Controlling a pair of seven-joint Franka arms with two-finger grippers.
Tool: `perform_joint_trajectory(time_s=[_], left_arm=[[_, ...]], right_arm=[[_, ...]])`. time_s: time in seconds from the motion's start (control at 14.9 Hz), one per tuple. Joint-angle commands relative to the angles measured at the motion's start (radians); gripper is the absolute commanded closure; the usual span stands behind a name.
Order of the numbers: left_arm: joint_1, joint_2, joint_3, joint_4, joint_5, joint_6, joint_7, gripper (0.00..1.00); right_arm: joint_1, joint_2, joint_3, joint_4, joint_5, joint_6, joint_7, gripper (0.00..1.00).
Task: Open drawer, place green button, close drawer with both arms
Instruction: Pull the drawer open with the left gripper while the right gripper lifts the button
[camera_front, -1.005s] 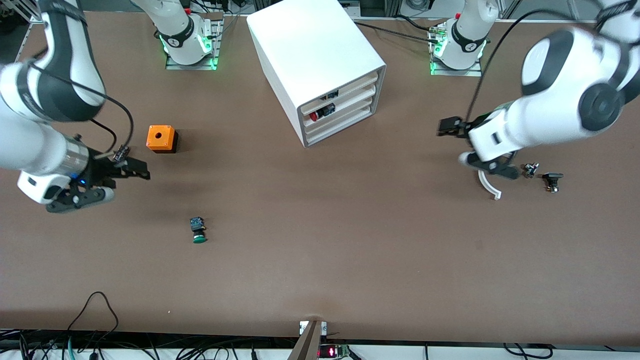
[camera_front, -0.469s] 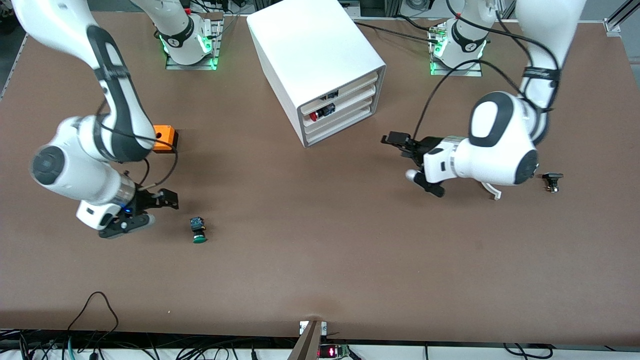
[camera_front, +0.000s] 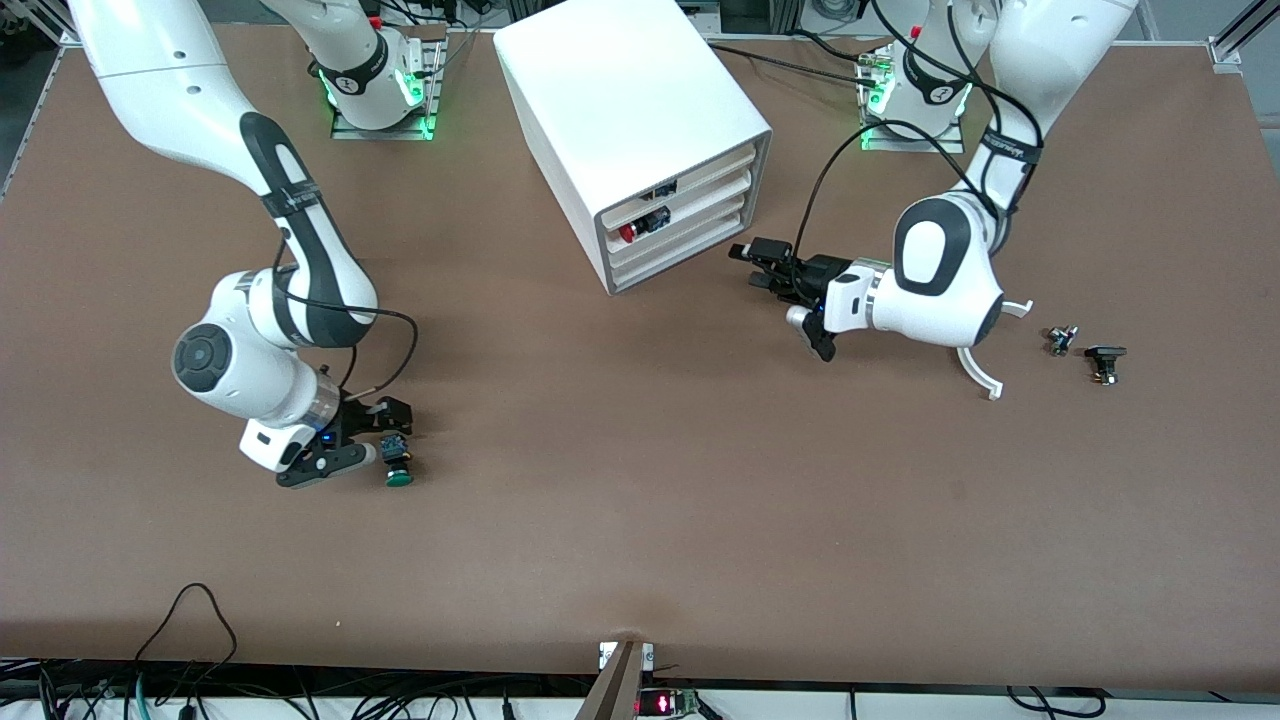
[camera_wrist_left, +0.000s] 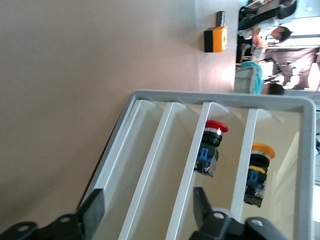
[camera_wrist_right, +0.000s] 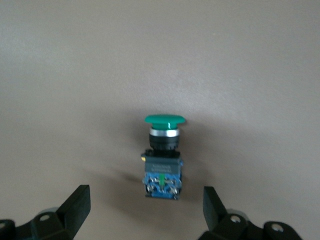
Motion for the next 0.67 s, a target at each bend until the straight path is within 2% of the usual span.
perform_joint_trajectory(time_s=[0.0, 0.13, 0.2, 0.27, 0.4, 0.6], left_arm=[[-0.018, 0.001, -0.009, -0.054, -0.09, 0.017, 0.095, 0.26], [-0.018, 0.032, -0.011, -0.075, -0.149, 0.012, 0.187, 0.26], [-0.018, 0.035, -0.009, -0.077, -0.153, 0.011, 0.204, 0.27], [-0.021, 0.044, -0.011, -0.077, -0.155, 0.012, 0.205, 0.27], [-0.019, 0.075, -0.023, -0.078, -0.172, 0.011, 0.242, 0.27], [-0.012, 0.123, -0.026, -0.086, -0.19, 0.006, 0.336, 0.29]], right_arm=[[-0.007, 0.046, 0.004, 0.01, 0.02, 0.065, -0.007, 0.0], [-0.005, 0.072, 0.002, 0.01, 0.02, 0.104, -0.007, 0.02], [-0.008, 0.083, 0.004, 0.01, 0.019, 0.117, -0.007, 0.06], [-0.008, 0.085, 0.002, 0.01, 0.019, 0.117, -0.007, 0.17], [-0.008, 0.085, 0.002, 0.012, 0.019, 0.117, 0.004, 0.48], [-0.005, 0.082, 0.004, 0.024, 0.028, 0.106, 0.013, 0.85]])
